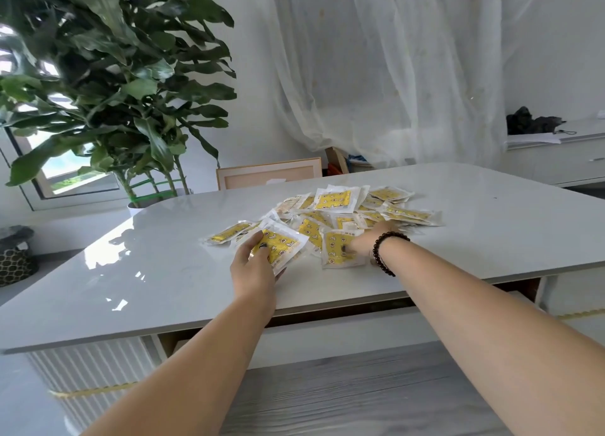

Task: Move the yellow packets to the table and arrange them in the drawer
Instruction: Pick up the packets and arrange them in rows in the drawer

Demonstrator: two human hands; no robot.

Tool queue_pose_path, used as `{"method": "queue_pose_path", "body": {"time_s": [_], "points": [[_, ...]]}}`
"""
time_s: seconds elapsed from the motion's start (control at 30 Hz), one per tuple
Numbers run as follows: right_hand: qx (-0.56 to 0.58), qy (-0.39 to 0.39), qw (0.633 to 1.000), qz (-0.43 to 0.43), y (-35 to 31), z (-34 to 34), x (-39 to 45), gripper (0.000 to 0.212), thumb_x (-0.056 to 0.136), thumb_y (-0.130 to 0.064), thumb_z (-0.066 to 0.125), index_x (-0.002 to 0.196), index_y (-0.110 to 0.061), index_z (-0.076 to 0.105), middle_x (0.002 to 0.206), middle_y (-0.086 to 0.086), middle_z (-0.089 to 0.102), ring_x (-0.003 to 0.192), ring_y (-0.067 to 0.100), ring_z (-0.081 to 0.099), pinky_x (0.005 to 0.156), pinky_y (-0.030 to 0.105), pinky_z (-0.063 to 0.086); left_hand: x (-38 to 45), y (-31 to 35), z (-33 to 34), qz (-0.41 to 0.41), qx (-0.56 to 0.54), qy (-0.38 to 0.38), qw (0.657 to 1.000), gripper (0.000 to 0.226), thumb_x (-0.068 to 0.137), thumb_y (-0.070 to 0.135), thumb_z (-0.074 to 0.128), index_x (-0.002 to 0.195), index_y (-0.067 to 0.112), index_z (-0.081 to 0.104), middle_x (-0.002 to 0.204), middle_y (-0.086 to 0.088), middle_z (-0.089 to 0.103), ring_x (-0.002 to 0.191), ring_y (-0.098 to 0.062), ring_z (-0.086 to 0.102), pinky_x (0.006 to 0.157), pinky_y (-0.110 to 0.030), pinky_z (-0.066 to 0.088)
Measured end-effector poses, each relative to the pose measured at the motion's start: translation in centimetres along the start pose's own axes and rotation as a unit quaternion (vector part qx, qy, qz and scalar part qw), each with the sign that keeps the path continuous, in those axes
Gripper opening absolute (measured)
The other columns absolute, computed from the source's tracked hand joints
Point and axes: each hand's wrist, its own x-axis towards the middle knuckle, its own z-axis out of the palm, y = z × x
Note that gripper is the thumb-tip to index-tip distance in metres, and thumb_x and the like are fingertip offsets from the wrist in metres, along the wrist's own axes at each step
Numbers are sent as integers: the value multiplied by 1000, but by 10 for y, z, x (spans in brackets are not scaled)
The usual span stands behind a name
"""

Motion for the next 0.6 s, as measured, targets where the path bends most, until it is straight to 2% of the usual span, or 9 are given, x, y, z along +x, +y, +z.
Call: {"method": "queue_pose_path", "body": {"time_s": [0.03, 0.1, 0.17, 0.27, 0.37, 0.4, 0.43, 0.5, 0.6], "points": [[4, 41, 999, 3, -1, 7, 2, 70, 74, -49, 71, 130, -12, 49, 121, 8, 58, 108, 27, 57, 82, 32, 52, -1, 0, 0, 0, 3, 1, 1000, 35, 98, 6, 45, 113, 28, 66, 110, -2, 67, 88, -16, 66, 75, -33, 56], [-41, 79, 996, 0, -7, 20, 5, 75, 63, -65, 69, 121, -18, 54, 119, 5, 59, 106, 27, 57, 81, 32, 51, -4, 0, 0, -3, 10, 5, 1000, 35, 98, 7, 44, 113, 29, 66, 99, 2, 67, 82, -15, 65, 83, -37, 57], [-65, 65, 996, 0, -14, 27, 7, 75, 63, -61, 73, 119, -16, 54, 111, 5, 59, 101, 27, 58, 78, 31, 50, -5, 0, 0, -9, 11, 7, 1000, 34, 98, 7, 44, 109, 31, 66, 93, 5, 66, 80, -14, 64, 89, -40, 55], [-53, 1, 999, 3, -23, 26, 13, 83, 70, -49, 76, 136, -10, 42, 123, 10, 56, 108, 27, 57, 84, 32, 50, -7, 0, -2, -14, 12, 6, 1000, 35, 97, 7, 44, 101, 34, 67, 89, 6, 66, 78, -14, 63, 90, -40, 53], [-55, 48, 995, -64, -28, 28, 23, 48, 75, -36, 71, 114, -12, 56, 105, 6, 60, 91, 25, 57, 71, 29, 49, -6, 1, -3, -16, 6, -1, 1000, 35, 97, 7, 44, 102, 33, 68, 93, 6, 67, 80, -14, 64, 85, -38, 53], [-72, 76, 990, -94, -29, 30, 26, 41, 75, -39, 68, 105, -14, 57, 109, 6, 61, 94, 26, 57, 71, 30, 48, -5, 1, -3, -16, -1, -3, 1000, 35, 97, 7, 44, 106, 31, 68, 96, 5, 67, 82, -14, 64, 82, -35, 54], [-101, 87, 984, -120, -31, 32, 28, 42, 76, -46, 65, 105, -17, 56, 118, 7, 58, 105, 28, 53, 77, 32, 46, -5, 2, -4, -18, -10, -3, 1000, 34, 97, 6, 44, 109, 29, 67, 99, 5, 67, 83, -14, 65, 77, -33, 55], [-165, 53, 974, -144, -34, 39, 32, 56, 79, -58, 58, 121, -21, 54, 131, 7, 50, 123, 32, 40, 96, 40, 39, -4, 3, -5, -22, -21, -4, 1000, 34, 98, 6, 44, 111, 27, 67, 107, 3, 67, 87, -14, 66, 70, -28, 53], [-143, -7, 984, -103, -34, 47, 36, 62, 76, -62, 54, 124, -23, 55, 131, 9, 51, 126, 32, 38, 103, 41, 37, -5, 4, -6, -23, -13, -13, 1000, 34, 97, 6, 45, 111, 26, 68, 112, 1, 67, 90, -14, 66, 69, -28, 53]]}}
